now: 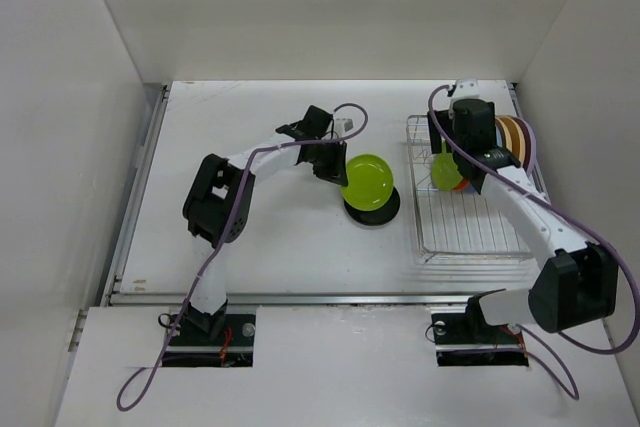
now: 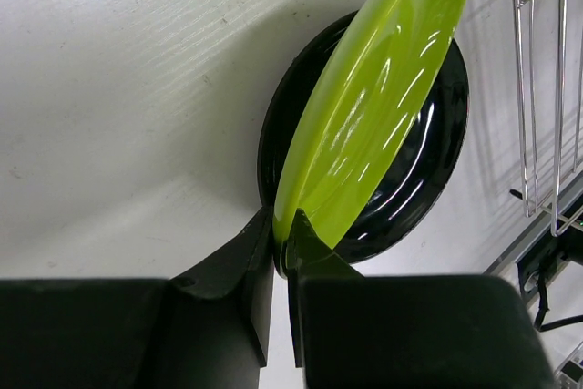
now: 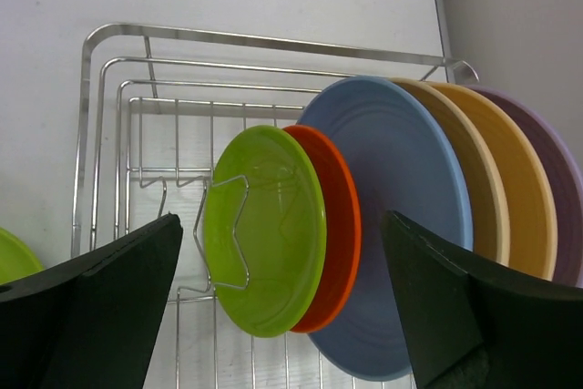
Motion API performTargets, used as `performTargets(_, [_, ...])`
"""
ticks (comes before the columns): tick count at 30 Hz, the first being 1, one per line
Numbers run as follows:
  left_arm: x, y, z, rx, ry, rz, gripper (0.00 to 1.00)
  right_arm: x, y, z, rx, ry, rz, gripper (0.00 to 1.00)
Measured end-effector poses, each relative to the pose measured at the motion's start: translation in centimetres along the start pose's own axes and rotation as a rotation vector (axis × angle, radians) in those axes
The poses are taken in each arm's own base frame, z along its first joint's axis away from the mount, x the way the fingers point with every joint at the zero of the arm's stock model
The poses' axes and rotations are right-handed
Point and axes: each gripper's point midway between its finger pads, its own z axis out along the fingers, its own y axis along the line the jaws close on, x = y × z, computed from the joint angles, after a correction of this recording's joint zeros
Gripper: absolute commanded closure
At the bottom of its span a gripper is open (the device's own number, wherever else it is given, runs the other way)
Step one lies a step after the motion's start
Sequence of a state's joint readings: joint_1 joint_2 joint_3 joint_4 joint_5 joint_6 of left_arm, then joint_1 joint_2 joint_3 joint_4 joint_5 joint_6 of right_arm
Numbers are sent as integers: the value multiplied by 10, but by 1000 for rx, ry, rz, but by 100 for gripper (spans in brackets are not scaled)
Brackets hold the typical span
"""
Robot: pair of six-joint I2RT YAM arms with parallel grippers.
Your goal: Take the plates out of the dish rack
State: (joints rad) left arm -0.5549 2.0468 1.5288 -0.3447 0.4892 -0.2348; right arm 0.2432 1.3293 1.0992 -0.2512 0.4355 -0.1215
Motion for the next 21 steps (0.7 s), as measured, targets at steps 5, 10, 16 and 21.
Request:
performTargets(5, [1,0,1,1,10,-9,94,16,6,13,0,62,-47,18])
performTargets(10, [4,3,3,-12,21,-17,84,35,8,21,7,125,-92,33])
performTargets(16, [11,8,5,-31,46,-31,79,44,6,25,26,162,-121,42])
performTargets(21, [12,9,5,-36,49,-33,74,44,1,25,42,165,-122,44])
